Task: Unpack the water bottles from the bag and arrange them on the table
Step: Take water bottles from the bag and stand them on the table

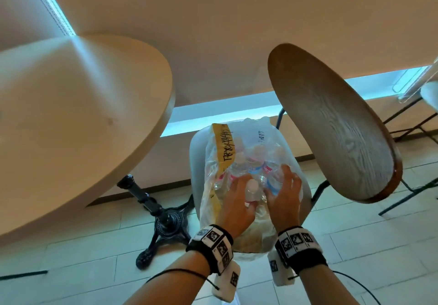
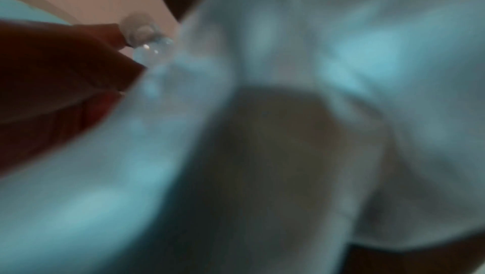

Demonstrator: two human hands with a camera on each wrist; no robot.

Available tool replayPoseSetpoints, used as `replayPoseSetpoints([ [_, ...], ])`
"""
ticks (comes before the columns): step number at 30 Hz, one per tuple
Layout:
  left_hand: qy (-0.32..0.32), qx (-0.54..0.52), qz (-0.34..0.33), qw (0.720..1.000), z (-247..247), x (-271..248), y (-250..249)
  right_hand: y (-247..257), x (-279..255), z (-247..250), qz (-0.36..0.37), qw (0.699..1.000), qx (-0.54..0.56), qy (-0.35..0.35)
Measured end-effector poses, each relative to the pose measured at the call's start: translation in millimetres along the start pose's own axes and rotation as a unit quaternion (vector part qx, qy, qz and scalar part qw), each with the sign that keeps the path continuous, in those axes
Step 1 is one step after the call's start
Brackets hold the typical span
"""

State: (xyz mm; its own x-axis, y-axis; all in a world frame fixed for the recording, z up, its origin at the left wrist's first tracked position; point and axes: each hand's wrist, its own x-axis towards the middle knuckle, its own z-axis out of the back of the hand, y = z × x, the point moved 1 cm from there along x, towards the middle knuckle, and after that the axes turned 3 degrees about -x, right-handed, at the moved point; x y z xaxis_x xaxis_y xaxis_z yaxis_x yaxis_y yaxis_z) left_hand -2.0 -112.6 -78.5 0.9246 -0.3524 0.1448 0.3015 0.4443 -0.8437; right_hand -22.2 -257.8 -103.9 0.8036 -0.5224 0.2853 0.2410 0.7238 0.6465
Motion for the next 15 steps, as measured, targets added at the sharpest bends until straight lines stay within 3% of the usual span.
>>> replayPoseSetpoints([
  [8,-0.066,-0.041,-0.072,0.994,70,-32,-52,41,-13,47,0.083,0.991,0.063,-0.078],
  [15,-0.144,-0.051,-0.106,0.983,186,-68,-139,161,12,159,0.225,0.965,0.133,-0.02],
])
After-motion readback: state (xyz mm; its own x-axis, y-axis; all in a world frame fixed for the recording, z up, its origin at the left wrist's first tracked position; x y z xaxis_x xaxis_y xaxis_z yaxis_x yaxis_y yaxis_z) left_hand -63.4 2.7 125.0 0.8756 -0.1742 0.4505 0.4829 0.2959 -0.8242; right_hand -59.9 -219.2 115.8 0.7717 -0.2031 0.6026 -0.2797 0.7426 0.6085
